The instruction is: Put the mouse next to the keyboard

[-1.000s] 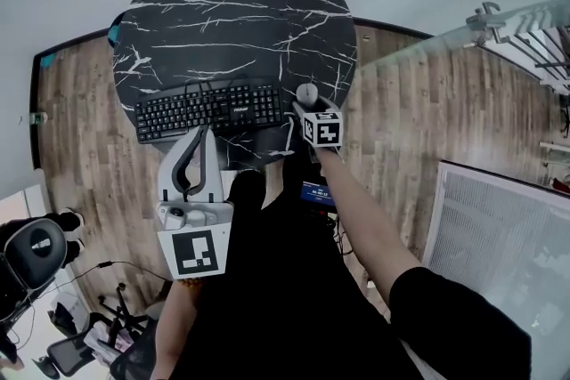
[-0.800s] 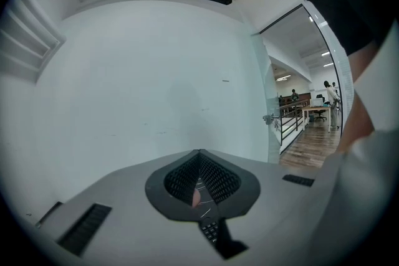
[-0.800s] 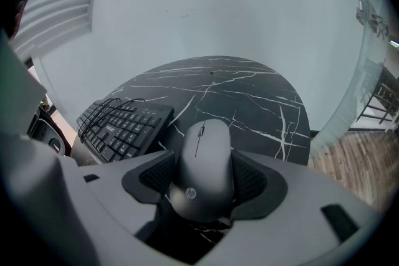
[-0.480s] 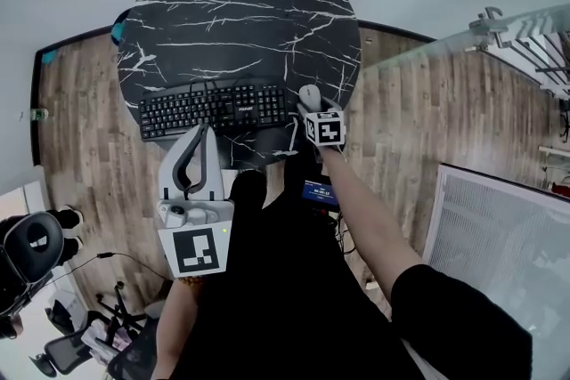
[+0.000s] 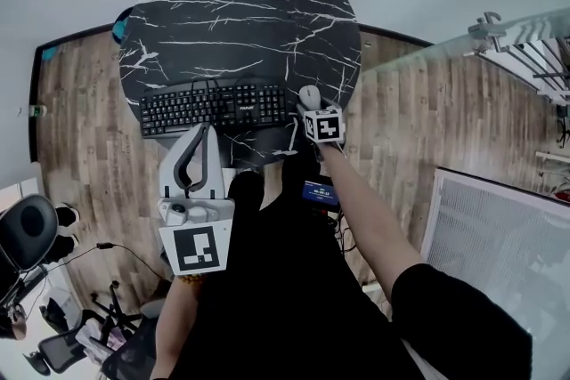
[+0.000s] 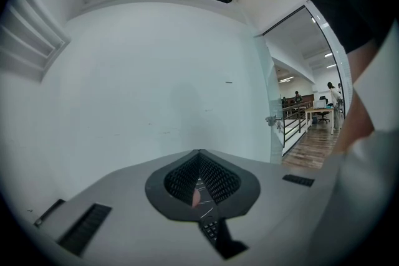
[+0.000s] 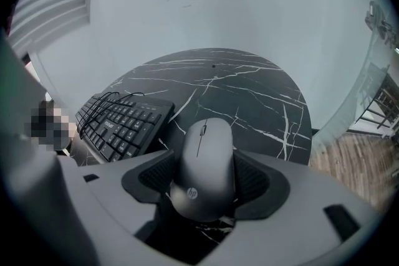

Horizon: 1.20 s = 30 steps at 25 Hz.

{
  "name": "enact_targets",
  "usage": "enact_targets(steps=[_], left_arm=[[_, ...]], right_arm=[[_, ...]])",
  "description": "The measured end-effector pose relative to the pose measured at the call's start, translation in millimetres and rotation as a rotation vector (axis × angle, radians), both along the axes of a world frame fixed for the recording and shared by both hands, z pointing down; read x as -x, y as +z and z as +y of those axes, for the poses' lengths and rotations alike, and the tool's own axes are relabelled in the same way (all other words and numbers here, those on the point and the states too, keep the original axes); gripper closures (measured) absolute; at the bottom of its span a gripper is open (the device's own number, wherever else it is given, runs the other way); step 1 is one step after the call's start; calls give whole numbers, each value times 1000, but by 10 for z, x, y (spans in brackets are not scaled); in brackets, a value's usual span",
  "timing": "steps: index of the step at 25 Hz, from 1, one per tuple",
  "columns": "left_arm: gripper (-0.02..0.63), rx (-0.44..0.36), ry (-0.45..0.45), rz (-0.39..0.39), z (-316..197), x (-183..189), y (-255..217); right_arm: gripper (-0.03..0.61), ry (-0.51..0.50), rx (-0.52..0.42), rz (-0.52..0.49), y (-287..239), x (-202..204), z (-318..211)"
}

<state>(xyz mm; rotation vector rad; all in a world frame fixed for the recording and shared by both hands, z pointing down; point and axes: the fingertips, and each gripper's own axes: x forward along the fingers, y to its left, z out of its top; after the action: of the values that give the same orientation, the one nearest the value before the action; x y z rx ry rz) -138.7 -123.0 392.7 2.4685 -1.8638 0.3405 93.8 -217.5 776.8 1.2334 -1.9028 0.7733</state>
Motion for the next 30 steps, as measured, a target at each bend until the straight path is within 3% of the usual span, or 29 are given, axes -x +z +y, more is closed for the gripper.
enact_targets(steps=[30], left_arm=[[607,-12,5,0,221,-43,-5]], right_arm=[[282,-111,68,45,23,74,74]])
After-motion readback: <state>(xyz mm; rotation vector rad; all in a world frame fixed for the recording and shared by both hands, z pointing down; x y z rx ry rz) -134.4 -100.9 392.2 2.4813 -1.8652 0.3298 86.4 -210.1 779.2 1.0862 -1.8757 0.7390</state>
